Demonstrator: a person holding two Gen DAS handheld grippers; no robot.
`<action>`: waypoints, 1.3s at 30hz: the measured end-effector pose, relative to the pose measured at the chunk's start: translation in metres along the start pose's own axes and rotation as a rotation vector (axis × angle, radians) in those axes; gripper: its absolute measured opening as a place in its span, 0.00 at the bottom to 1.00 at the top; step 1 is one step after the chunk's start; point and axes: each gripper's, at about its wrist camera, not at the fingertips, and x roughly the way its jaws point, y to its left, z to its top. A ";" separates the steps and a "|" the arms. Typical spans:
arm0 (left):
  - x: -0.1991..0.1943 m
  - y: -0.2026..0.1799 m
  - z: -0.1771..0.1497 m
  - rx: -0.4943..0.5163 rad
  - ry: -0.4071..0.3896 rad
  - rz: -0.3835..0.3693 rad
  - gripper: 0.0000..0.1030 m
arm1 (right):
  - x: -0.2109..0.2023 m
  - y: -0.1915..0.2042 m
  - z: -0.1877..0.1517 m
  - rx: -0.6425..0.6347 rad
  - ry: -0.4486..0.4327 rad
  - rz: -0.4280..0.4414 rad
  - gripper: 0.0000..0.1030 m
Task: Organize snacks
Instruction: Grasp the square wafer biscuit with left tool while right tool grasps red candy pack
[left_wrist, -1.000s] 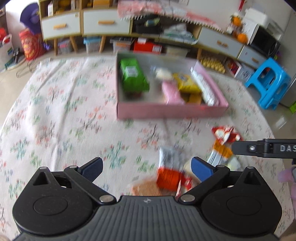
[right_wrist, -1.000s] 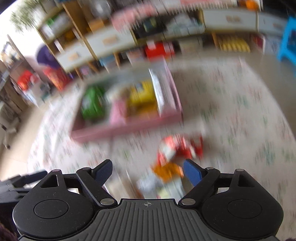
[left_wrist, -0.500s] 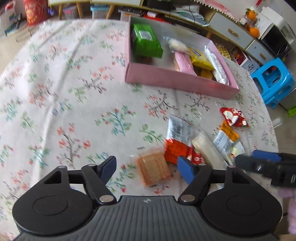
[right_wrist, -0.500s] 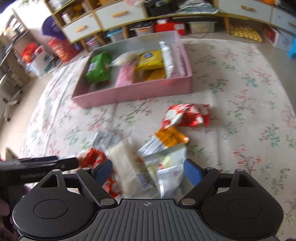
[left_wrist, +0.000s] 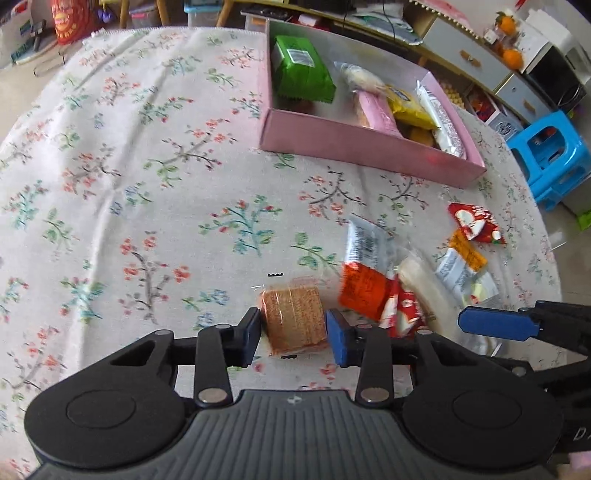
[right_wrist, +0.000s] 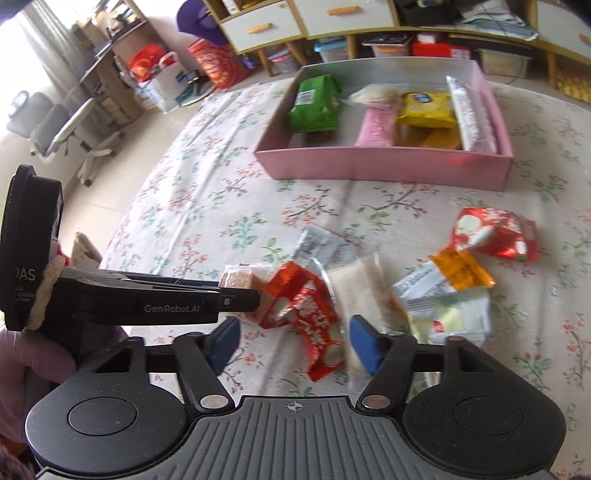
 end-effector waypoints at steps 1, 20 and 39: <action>-0.001 0.001 0.000 0.010 -0.006 0.012 0.34 | 0.002 0.001 0.000 -0.005 0.004 0.003 0.54; -0.017 0.032 -0.009 0.016 -0.026 0.052 0.34 | 0.039 0.029 0.010 -0.072 0.033 -0.048 0.47; -0.011 0.030 -0.010 0.047 -0.012 0.084 0.38 | 0.049 0.048 0.001 -0.279 0.082 -0.122 0.52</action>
